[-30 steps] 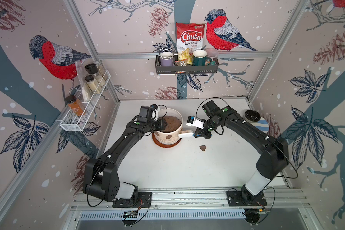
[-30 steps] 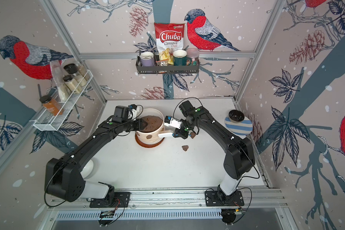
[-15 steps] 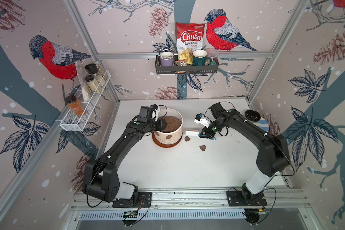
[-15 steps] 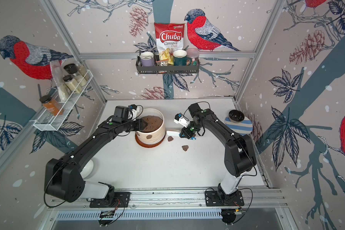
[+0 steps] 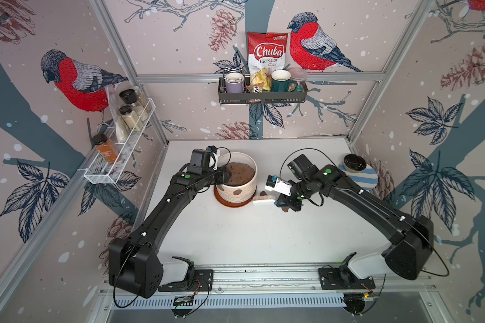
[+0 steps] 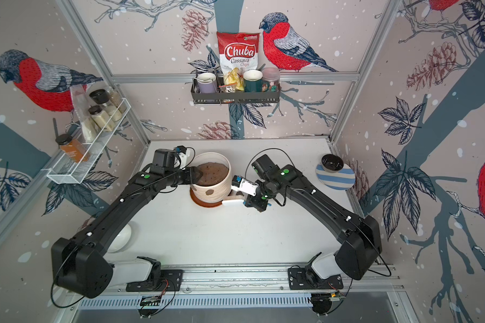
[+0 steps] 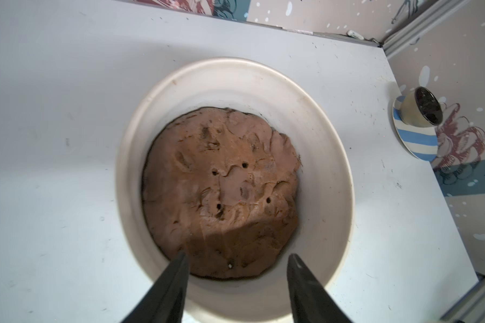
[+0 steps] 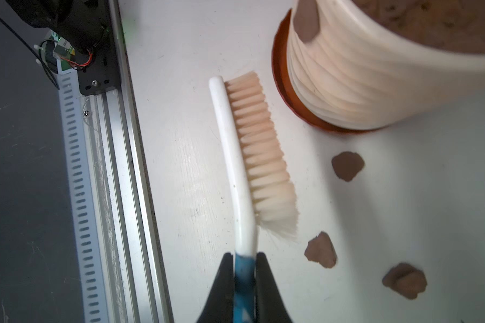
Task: Scrub the dried mud off the ceramic pot
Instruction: Brush off the soil from the pot.
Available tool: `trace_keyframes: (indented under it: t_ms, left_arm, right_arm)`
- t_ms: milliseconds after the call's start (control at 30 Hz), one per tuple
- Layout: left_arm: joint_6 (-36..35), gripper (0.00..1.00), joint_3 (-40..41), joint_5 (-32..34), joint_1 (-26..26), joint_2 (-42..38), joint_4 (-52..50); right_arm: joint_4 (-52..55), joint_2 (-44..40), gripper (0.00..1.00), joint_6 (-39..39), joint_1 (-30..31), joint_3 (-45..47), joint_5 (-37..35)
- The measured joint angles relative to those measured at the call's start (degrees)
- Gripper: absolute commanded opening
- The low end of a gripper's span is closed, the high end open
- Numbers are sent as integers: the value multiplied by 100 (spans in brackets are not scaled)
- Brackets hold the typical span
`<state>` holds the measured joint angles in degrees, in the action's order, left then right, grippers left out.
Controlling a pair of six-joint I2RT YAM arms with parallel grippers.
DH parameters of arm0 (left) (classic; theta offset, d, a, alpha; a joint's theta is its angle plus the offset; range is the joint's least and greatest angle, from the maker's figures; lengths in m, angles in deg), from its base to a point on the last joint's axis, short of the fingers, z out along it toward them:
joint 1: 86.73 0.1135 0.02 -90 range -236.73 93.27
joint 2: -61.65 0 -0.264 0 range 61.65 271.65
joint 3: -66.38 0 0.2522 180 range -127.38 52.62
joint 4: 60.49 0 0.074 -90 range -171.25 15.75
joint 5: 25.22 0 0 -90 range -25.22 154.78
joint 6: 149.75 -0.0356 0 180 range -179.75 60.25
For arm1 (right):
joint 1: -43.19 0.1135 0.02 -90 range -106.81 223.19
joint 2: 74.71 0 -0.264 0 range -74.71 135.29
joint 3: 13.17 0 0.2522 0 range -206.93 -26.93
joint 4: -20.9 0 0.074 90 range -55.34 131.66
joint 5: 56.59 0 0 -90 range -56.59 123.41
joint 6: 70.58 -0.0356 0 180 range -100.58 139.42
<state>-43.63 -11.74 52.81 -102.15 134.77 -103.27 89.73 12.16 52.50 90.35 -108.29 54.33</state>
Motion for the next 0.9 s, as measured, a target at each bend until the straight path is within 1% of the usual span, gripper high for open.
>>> trace_keyframes:
  t_ms: [100,233,400,500,600,700,900]
  left_arm:
    - [13,64,37,192,68,-170,-81]
    - [68,65,133,374,111,-181,-262]
    - [216,64,144,684,136,-44,-417]
    - [339,64,157,726,136,66,-420]
    - [345,63,181,726,136,136,-417]
    - [343,59,219,750,136,155,-413]
    - [295,56,317,894,136,157,-271]
  right_arm:
    - [-61,549,0,-20,420,-623,-155]
    - [-92,1226,0,-256,557,-1311,-133]
    - [-146,1834,0,-1174,651,-1888,-129]
    - [-339,1875,0,-1832,682,-1766,-94]
    - [-564,1790,0,-2302,634,-1366,-136]
    - [-752,1585,0,-2715,444,-953,-157]
    - [-1034,1088,0,-3097,-44,-393,476]
